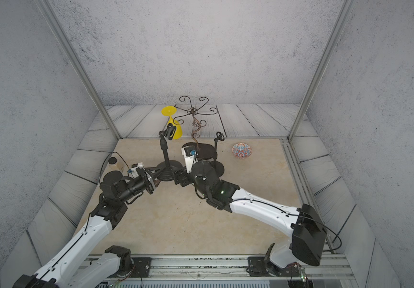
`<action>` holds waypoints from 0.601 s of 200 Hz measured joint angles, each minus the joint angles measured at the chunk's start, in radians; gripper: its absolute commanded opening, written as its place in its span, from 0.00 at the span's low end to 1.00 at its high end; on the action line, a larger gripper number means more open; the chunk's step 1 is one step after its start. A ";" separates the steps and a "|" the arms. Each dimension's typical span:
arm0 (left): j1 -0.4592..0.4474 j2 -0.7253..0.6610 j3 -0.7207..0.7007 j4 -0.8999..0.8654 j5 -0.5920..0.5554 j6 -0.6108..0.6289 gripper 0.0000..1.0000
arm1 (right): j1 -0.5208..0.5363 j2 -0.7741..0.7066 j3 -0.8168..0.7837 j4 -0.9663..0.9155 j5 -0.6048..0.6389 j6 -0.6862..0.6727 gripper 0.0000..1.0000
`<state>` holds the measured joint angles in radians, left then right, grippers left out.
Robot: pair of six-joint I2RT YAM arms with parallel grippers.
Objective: Assemble a microphone stand
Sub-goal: Screw the microphone stand pole into the microphone stand base.
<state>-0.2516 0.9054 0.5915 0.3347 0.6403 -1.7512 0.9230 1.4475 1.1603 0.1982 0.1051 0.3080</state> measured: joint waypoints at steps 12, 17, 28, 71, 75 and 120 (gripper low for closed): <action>0.000 0.000 0.000 0.000 0.000 0.000 0.00 | -0.082 0.000 -0.001 0.029 -0.144 -0.007 0.80; 0.000 0.000 0.000 0.000 0.000 0.000 0.00 | -0.111 0.003 0.002 0.032 -0.202 -0.013 0.79; 0.000 0.000 0.000 0.000 0.000 0.000 0.00 | -0.166 0.010 0.013 0.031 -0.320 -0.025 0.78; 0.000 -0.002 0.000 0.005 0.000 0.000 0.00 | -0.216 0.103 0.130 0.022 -0.696 -0.105 0.74; 0.000 -0.002 0.000 0.005 0.000 0.000 0.00 | -0.217 0.112 0.140 0.019 -0.716 -0.110 0.74; 0.001 -0.010 0.000 0.006 0.000 -0.002 0.00 | -0.222 0.193 0.210 -0.006 -0.852 -0.138 0.66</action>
<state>-0.2508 0.8955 0.5915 0.3408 0.6403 -1.7535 0.7010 1.6405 1.3701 0.1925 -0.7467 0.1703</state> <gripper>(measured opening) 0.224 0.676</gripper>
